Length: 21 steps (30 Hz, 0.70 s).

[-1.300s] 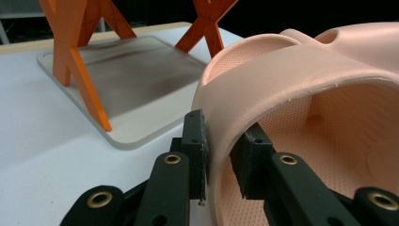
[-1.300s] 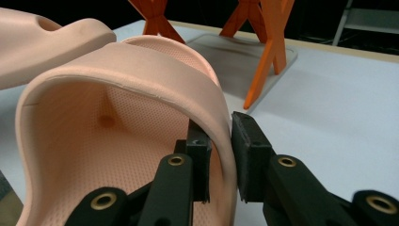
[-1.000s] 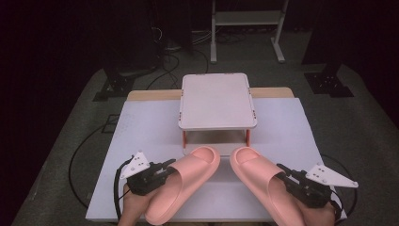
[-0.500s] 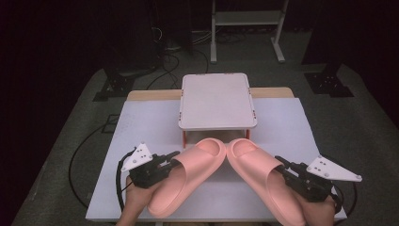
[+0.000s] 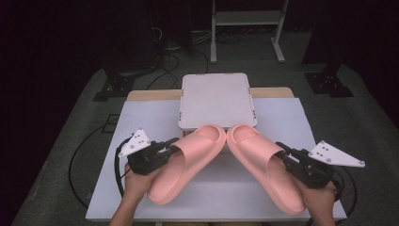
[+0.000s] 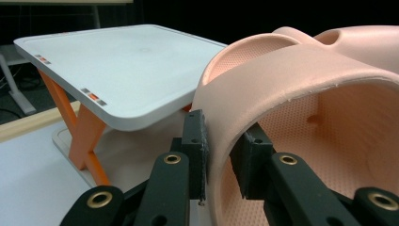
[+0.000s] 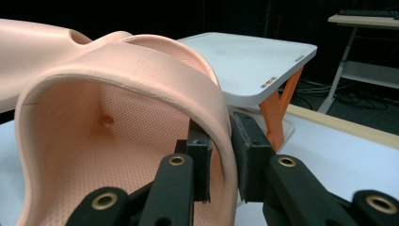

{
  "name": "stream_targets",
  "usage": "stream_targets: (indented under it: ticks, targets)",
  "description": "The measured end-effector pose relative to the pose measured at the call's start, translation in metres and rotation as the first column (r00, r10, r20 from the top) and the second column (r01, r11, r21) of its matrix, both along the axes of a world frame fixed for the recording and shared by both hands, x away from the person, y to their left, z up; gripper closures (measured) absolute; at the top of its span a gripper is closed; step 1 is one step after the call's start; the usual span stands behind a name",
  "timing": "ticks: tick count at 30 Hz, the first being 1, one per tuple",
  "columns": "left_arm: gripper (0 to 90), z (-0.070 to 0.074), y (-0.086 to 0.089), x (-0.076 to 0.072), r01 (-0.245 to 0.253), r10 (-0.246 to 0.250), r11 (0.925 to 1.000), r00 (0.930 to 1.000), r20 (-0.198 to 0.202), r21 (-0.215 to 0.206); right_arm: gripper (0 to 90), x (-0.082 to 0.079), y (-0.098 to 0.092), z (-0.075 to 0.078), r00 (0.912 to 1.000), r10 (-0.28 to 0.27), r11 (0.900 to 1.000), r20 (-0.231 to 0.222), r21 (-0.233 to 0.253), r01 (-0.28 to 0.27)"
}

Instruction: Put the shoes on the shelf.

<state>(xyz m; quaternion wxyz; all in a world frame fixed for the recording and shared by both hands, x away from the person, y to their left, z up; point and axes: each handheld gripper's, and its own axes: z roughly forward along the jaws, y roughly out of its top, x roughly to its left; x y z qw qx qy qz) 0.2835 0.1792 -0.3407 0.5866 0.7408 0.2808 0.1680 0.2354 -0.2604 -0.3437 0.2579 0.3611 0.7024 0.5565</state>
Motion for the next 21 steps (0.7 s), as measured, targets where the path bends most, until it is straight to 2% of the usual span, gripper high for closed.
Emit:
stream_targets:
  ticks: [12,17,21]
  targets:
    - [76.1,0.01,0.001,0.023,-0.009,0.009,0.9998,0.9998,-0.017,-0.018,77.4,0.024,0.002,0.01,0.9999,-0.005,1.0,-0.01,0.019,0.005]
    - [76.0,0.017,-0.001,0.031,-0.018,0.018,0.9998,0.9998,-0.013,-0.004,77.3,0.033,0.003,0.015,0.9998,-0.016,1.0,-0.012,0.016,0.017]
    - [75.9,0.021,0.0,0.035,-0.018,0.018,0.9998,0.9998,-0.012,-0.01,77.3,0.037,0.004,0.019,0.9997,-0.02,0.999,-0.014,0.024,0.02]
